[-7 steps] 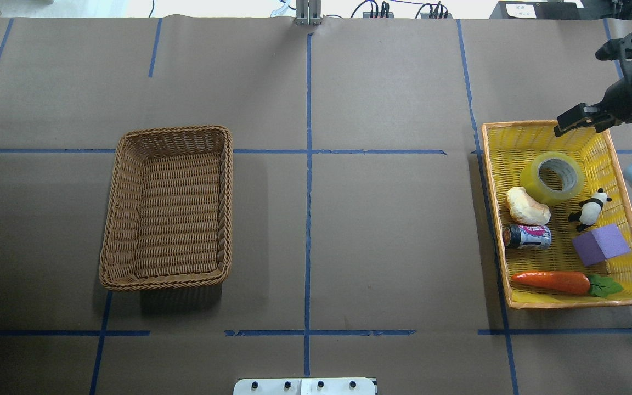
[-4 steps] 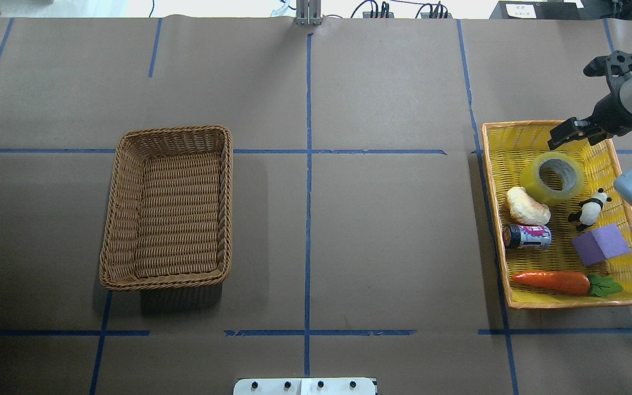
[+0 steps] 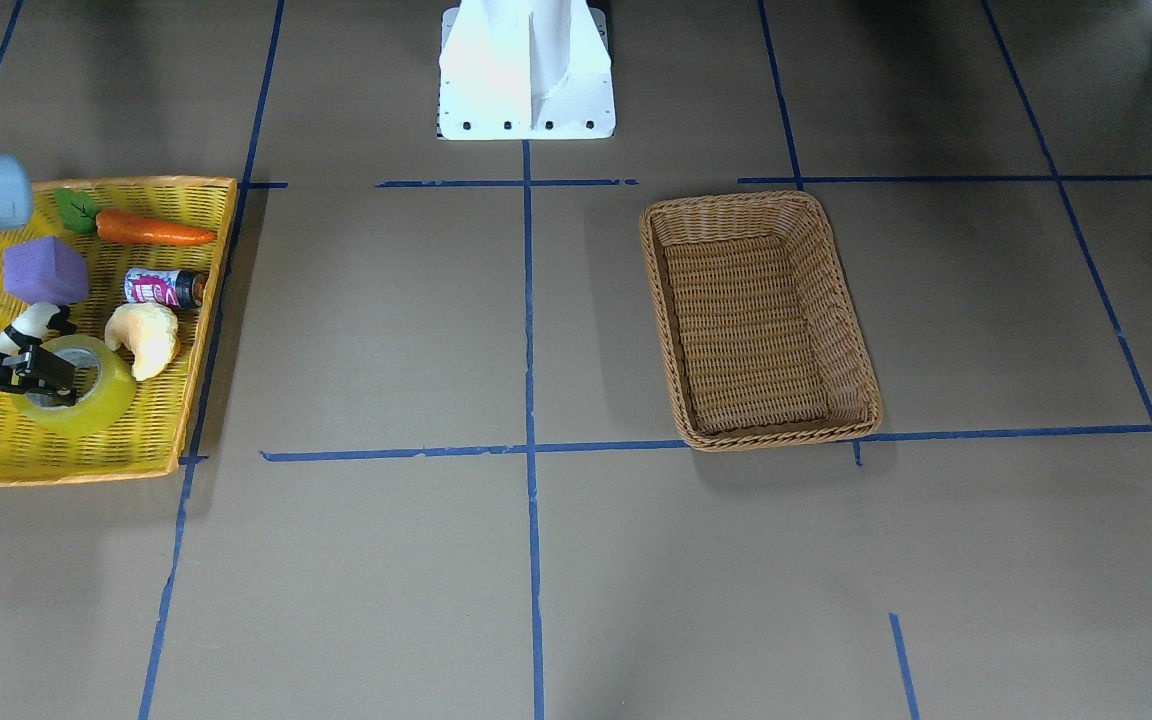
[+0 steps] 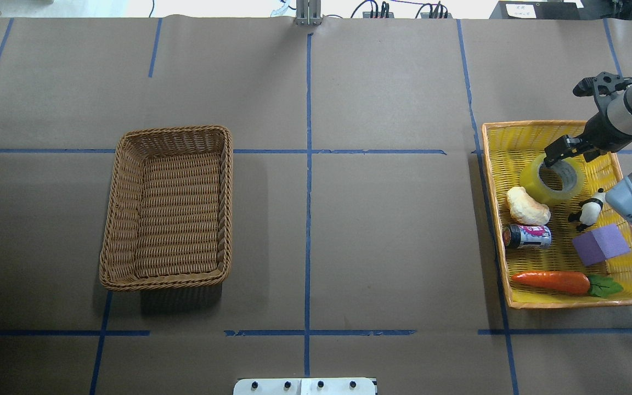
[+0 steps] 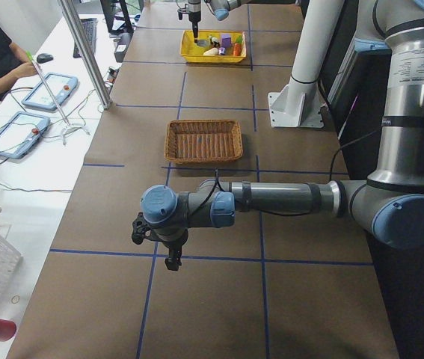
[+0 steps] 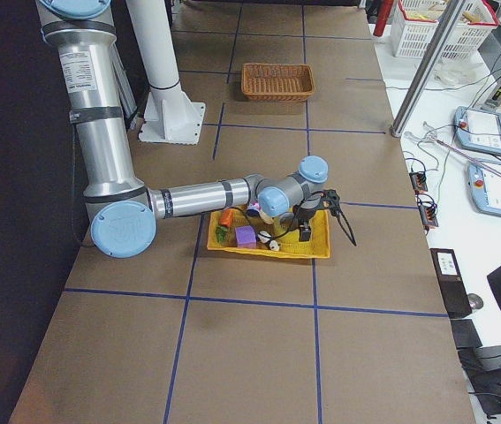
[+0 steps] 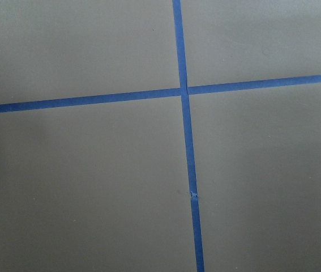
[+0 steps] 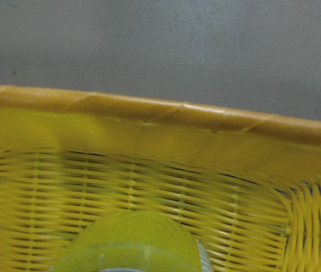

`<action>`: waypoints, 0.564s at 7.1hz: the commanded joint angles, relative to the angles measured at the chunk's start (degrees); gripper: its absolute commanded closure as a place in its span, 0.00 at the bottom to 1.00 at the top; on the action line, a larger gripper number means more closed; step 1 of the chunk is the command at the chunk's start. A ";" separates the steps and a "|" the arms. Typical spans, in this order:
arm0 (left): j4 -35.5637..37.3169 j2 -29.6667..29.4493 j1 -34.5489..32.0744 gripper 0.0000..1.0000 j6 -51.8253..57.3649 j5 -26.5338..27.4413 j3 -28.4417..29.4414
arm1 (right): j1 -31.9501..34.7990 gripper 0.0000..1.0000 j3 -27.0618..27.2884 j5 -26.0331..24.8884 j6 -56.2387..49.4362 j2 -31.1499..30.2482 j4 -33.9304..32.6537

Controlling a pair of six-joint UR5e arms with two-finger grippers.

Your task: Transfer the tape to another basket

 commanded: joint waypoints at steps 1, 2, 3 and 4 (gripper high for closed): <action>-0.01 -0.16 0.00 0.00 0.00 -0.03 -0.01 | -0.08 0.04 -0.40 0.03 -0.23 -0.22 -0.08; -0.01 -0.25 0.00 0.00 0.00 -0.03 0.08 | -0.08 0.07 -0.41 -0.06 -0.23 -0.31 -0.08; -0.01 -0.33 0.00 0.00 0.00 -0.03 0.08 | 0.01 0.08 -0.06 0.29 -0.31 -0.22 -0.08; -0.01 -0.33 0.00 0.00 0.00 -0.03 0.08 | 0.01 0.08 -0.31 0.03 -0.40 -0.22 -0.08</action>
